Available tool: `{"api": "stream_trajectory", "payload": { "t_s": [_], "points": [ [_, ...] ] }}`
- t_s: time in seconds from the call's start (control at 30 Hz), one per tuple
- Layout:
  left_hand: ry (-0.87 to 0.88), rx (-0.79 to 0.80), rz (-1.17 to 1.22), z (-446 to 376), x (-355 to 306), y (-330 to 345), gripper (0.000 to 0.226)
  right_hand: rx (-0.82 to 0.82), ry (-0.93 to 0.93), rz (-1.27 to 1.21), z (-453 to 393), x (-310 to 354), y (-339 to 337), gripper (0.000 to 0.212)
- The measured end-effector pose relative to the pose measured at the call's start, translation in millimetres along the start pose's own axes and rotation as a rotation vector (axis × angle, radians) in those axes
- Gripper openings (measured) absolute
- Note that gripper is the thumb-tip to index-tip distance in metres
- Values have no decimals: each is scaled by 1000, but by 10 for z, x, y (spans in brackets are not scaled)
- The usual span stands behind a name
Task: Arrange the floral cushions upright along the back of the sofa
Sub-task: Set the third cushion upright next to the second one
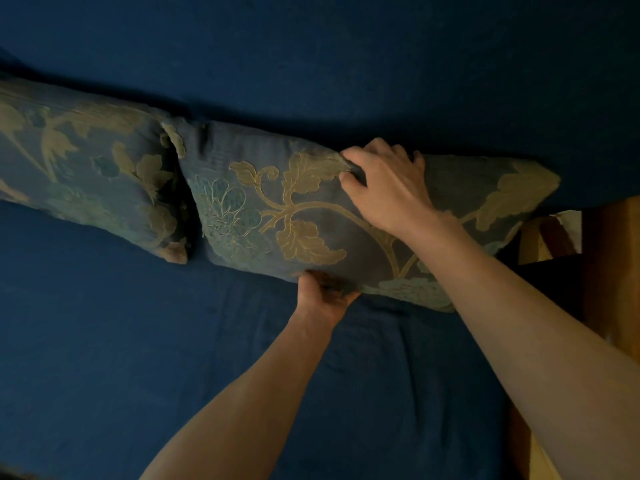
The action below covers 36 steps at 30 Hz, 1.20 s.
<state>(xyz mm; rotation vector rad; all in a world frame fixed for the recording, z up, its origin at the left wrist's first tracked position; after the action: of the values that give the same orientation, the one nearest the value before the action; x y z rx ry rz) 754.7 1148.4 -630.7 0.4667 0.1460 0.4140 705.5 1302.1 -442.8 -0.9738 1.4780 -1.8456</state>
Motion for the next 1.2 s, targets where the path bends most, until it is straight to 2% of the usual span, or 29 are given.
{"api": "stream_trajectory", "payload": {
  "t_s": [0.33, 0.8, 0.93, 1.17, 1.2],
  "points": [
    [31, -47, -10, -98, -264, -56, 35, 11, -16, -47, -219, 125, 178, 36],
    [16, -24, 24, -89, -319, 5, 31, -21, -32, 11, -289, 203, 258, 37],
    [-19, -50, -38, -5, -316, -67, 19, -29, -29, -15, -274, 185, 211, 38],
    [-3, -83, -256, 154, -610, -332, 16, -122, 0, -83, -122, 239, 185, 48],
    [15, -100, -297, 184, -706, -370, 22, -144, 9, -94, -78, 256, 187, 51]
  ]
}}
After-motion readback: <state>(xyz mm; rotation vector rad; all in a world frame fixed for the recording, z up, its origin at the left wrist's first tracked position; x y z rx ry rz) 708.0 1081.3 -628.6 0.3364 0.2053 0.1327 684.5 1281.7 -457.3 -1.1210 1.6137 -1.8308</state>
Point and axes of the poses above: each hand's wrist, its own z-axis away from the middle knuckle, its own y-axis out of the palm, x = y × z, the point moved 8 cm from there along -z, towards the middle knuckle, and after that the axes turned 10 degrees about z, right-handed, at the moved point
